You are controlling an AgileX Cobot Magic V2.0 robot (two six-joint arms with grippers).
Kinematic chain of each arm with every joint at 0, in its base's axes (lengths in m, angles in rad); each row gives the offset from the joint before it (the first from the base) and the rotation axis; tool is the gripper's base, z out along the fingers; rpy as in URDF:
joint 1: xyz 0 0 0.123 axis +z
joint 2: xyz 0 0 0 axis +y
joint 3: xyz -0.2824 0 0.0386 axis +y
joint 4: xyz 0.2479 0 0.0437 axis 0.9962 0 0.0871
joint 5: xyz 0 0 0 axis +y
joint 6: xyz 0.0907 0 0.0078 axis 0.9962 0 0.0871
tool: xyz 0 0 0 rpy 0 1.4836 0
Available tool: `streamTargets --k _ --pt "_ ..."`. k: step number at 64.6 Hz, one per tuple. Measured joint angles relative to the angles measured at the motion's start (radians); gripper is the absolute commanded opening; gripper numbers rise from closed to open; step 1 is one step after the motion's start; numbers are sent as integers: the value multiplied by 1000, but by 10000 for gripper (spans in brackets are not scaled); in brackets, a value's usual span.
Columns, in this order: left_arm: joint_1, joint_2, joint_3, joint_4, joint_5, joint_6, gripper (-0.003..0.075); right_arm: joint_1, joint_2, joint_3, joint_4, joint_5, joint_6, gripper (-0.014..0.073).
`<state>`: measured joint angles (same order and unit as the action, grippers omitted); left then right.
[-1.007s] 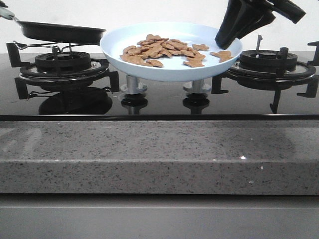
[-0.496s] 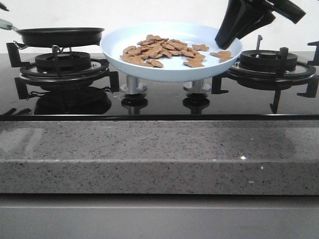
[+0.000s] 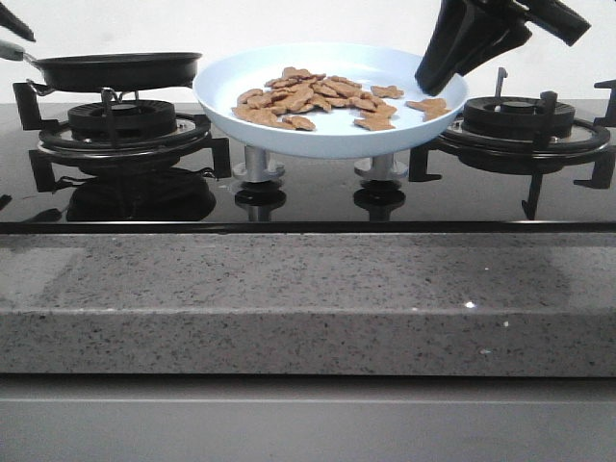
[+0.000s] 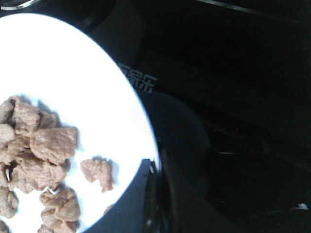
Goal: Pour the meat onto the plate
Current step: 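Lower the emptied pan back onto its burner with the left gripper, then lower the plate between the burners with the right gripper and release it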
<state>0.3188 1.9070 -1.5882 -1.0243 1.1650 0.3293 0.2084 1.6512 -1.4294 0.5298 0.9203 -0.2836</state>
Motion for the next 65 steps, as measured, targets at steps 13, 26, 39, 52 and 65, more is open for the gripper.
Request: streamTargets --k 13,26,39,52,65 --pt "-17 -37 0 55 34 0 48 0 0 0 0 0 0 -60" --pt "-36 -71 0 76 44 0 -20 0 0 0 0 0 0 -60" --pt "-53 -149 0 136 9 3 -20 0 0 0 0 0 0 -60" --pt "-146 -322 27 339 -120 8 -20 0 0 0 0 0 0 -60" --pt "-291 -538 174 523 -331 1 -20 0 0 0 0 0 0 -60"
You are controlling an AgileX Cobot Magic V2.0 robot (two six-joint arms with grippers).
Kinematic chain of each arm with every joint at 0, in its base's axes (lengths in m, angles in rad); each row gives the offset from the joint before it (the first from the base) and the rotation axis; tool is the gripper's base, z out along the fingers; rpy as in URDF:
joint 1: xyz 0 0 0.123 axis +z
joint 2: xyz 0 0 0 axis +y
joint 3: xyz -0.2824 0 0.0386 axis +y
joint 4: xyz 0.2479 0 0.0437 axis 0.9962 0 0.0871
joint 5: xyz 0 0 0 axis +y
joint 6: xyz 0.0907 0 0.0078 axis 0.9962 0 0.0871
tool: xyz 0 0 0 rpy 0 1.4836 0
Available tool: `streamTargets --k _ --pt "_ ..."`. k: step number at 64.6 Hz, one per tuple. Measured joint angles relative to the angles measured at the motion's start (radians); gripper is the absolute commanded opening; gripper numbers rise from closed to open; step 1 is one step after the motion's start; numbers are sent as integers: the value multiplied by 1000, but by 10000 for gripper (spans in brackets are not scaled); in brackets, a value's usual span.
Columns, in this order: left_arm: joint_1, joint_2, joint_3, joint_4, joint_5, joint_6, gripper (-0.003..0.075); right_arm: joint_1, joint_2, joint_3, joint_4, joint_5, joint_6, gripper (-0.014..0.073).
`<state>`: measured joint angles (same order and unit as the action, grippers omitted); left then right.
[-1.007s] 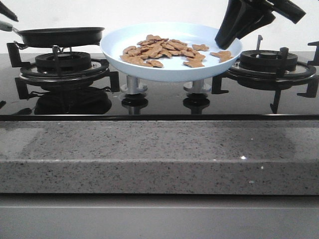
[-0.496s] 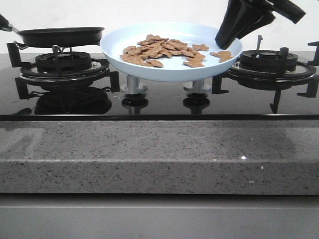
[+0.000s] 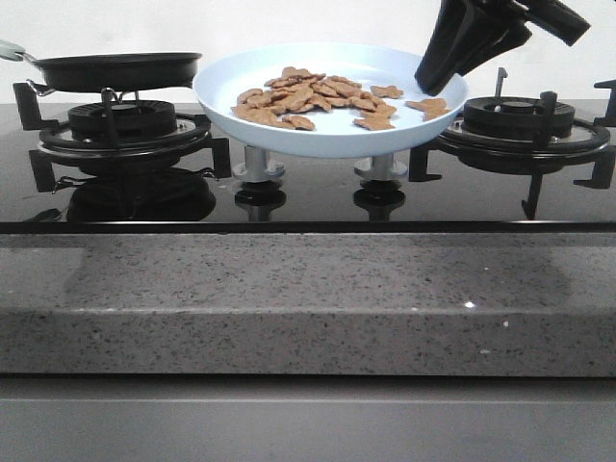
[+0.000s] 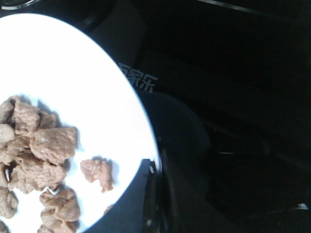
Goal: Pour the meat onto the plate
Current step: 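Lower the plate between the burners with the right gripper and release it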
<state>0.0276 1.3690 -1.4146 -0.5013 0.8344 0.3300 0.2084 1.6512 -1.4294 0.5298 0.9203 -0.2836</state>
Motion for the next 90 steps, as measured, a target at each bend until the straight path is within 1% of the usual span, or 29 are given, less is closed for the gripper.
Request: streamTargets --k 11,17,26,32,38,45,50,59,69,77,90 --pt "-81 -163 194 96 -215 -2 -20 0 0 0 0 0 0 -60" --pt "-110 -252 313 122 -326 -2 -20 0 0 0 0 0 0 -60" --pt "-137 -410 507 137 -531 -2 -20 0 0 0 0 0 0 -60" --pt "-141 -499 602 137 -623 -2 -20 0 0 0 0 0 0 -60" --pt "-143 -586 683 137 -685 -4 -20 0 13 -29 0 7 0 -60" --pt "-143 -663 752 137 -726 -4 -20 0 74 -128 1 25 0 -60" --pt "-143 -701 780 137 -743 -4 -20 -2 145 -243 1 54 9 -60" --pt "-143 -715 791 137 -744 -4 -20 -17 296 -461 2 112 46 -60" --pt "-143 -715 793 137 -747 -4 -20 -47 444 -645 2 143 95 -60" --pt "-143 -715 793 137 -747 -4 -20 -58 518 -721 -9 169 107 -60" --pt "-143 -715 793 137 -747 -4 -20 -60 575 -732 -41 245 109 -59"
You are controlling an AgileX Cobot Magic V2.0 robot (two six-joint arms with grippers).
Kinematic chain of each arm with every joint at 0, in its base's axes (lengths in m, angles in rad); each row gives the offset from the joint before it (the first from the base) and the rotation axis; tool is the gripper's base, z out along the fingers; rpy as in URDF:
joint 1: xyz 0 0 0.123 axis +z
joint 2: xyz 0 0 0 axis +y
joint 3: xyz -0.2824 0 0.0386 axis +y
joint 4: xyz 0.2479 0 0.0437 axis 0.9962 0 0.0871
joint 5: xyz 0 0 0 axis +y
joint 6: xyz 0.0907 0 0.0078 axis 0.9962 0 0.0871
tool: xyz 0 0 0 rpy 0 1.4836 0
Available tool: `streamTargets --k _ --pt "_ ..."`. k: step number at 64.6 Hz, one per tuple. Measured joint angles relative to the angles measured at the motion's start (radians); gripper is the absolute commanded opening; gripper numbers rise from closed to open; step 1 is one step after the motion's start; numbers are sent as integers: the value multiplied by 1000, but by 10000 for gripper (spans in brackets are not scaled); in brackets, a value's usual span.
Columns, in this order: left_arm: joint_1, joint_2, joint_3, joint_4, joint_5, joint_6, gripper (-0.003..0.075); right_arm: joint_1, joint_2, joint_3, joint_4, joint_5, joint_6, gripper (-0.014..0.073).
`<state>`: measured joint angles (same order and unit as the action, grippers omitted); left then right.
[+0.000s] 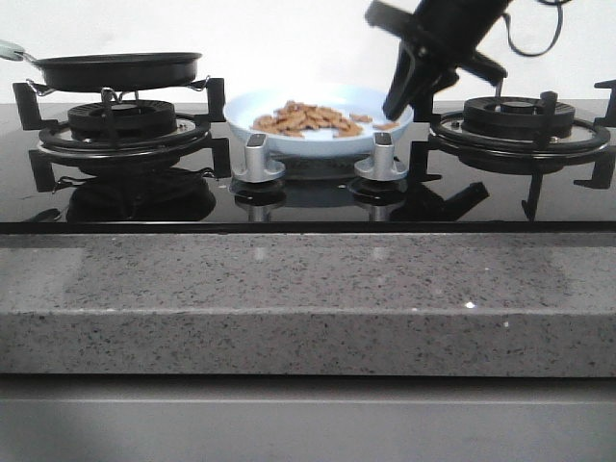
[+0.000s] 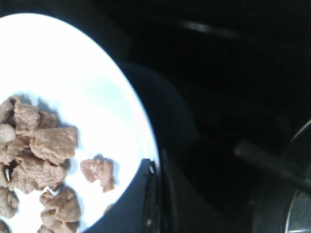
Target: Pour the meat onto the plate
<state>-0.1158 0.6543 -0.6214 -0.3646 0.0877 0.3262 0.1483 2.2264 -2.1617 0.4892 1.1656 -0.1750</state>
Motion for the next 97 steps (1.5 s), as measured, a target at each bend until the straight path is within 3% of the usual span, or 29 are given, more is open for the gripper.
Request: streamTargets --k 8,25,30,48,68,83,97 --pt "0 0 0 0 0 0 -20 0 6 0 -42 36 5 -28" --pt "0 0 0 0 0 0 -20 0 6 -7 -89 57 11 275" --pt "0 0 0 0 0 0 -20 0 4 -9 -89 60 11 302" --pt "0 0 0 0 0 0 -20 0 -8 -136 -89 78 29 218" --pt "0 0 0 0 0 0 -20 0 -121 -174 -89 85 49 -74" --pt "0 0 0 0 0 0 -20 0 -181 -174 -94 95 49 -68" --pt "0 0 0 0 0 -2 -20 14 -339 -116 -263 97 49 -60"
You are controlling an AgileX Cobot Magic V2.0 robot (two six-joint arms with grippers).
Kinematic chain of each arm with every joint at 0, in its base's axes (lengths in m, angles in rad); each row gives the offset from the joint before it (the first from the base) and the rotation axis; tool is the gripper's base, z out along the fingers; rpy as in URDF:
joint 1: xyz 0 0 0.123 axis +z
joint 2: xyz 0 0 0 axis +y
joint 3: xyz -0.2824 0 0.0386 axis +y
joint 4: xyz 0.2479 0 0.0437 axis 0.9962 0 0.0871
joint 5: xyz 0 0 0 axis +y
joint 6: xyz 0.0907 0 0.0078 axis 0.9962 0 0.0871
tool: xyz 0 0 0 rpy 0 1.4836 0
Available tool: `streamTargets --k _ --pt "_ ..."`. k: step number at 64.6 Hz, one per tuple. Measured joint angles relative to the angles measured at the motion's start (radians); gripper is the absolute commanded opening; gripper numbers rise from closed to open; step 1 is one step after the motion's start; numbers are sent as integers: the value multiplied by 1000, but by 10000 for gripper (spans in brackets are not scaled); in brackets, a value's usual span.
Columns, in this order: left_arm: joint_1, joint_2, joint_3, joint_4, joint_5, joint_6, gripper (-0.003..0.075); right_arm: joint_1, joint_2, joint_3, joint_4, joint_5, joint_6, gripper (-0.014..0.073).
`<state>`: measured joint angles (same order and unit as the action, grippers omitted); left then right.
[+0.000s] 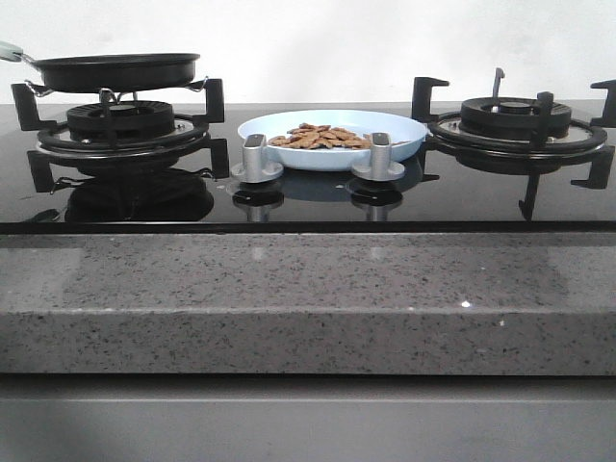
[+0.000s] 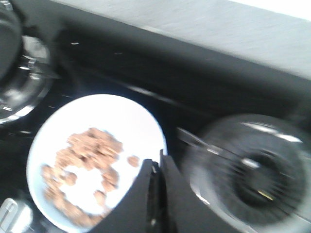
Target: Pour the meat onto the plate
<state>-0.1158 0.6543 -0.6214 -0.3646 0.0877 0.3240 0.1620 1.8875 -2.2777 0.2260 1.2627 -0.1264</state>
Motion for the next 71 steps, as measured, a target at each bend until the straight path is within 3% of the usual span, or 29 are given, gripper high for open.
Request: streamTargets --k 11,33,41,71 --pt "0 0 0 0 0 0 -20 26 -195 238 -120 -22 -8 -60" --pt "0 0 0 0 6 0 -20 36 -751 1104 -176 -584 -12 -60" --pt "0 0 0 0 10 0 -20 36 -928 1329 -176 -685 -12 -60" --pt "0 0 0 0 14 0 -20 36 -1481 1798 -169 -897 -14 -60"
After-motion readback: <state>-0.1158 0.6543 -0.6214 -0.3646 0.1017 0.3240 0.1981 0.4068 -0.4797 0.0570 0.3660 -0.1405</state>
